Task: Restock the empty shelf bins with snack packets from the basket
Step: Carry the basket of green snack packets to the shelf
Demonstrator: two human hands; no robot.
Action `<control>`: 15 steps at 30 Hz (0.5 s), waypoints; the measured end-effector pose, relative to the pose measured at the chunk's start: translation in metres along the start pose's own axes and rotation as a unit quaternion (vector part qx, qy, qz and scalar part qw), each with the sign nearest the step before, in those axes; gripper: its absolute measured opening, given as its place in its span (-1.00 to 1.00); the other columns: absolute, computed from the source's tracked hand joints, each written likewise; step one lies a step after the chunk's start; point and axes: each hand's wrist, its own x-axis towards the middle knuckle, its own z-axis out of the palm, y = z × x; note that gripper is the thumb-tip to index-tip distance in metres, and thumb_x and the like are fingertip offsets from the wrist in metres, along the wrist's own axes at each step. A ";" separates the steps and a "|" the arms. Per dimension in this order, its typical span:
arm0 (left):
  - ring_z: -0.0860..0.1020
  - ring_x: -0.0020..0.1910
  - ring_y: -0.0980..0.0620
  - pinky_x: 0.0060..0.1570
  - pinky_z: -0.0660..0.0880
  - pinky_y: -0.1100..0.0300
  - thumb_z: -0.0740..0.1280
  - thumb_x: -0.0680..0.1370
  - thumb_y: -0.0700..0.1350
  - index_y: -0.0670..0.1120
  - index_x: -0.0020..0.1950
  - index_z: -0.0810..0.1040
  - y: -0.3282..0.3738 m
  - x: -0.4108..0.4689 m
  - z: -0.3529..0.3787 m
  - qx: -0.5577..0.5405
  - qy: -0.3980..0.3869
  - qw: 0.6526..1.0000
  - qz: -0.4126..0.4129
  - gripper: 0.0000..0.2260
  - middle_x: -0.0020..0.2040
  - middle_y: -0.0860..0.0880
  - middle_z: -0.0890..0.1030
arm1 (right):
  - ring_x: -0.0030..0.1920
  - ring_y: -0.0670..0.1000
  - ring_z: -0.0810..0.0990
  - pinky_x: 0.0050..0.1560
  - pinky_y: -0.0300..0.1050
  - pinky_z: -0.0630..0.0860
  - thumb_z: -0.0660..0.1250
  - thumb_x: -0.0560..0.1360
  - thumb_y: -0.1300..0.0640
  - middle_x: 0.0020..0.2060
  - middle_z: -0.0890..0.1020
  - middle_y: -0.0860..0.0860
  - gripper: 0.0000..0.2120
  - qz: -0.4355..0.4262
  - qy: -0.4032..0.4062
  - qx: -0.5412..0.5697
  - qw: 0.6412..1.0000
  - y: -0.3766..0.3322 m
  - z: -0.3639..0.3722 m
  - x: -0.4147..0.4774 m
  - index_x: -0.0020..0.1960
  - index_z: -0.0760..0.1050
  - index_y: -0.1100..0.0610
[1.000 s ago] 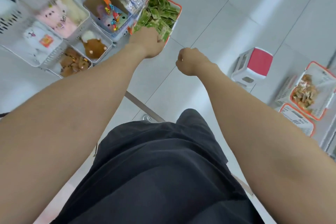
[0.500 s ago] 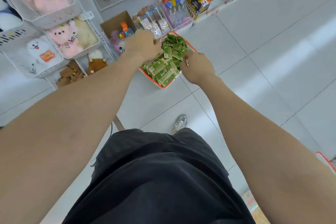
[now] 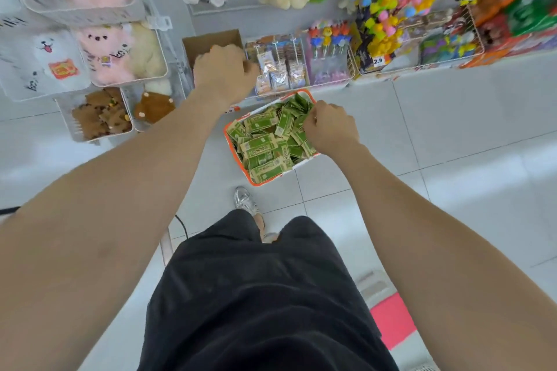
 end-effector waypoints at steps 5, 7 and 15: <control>0.50 -0.21 -0.23 -0.13 0.46 0.02 0.12 0.60 0.05 -0.09 -0.17 0.54 -0.029 0.047 0.042 -0.003 0.013 0.998 -0.058 -0.68 -0.26 -0.12 0.52 | -0.11 0.14 0.46 -0.01 0.05 0.38 0.12 0.65 0.07 -0.21 0.47 -0.01 -0.83 -0.009 -0.022 -0.011 1.000 0.012 0.031 0.074 -0.01 0.44 0.11; 0.48 -0.23 -0.18 -0.14 0.47 0.04 0.12 0.62 0.04 -0.10 -0.21 0.54 -0.041 0.061 0.064 0.000 0.014 0.996 -0.088 -0.66 -0.35 -0.07 0.43 | -0.10 0.14 0.49 -0.01 0.06 0.42 0.13 0.65 0.05 -0.13 0.54 0.03 -0.80 -0.003 -0.034 0.003 0.999 0.020 0.051 0.101 0.03 0.48 0.10; 0.46 -0.16 -0.22 -0.09 0.35 0.00 0.05 0.70 0.11 -0.12 -0.12 0.56 -0.095 0.140 0.200 0.022 0.068 0.983 -0.171 -0.56 -0.23 -0.13 0.46 | -0.08 0.13 0.55 -0.06 0.03 0.43 0.09 0.66 0.03 -0.10 0.58 0.03 -0.76 -0.003 -0.061 0.023 0.998 0.064 0.185 0.213 0.08 0.49 0.11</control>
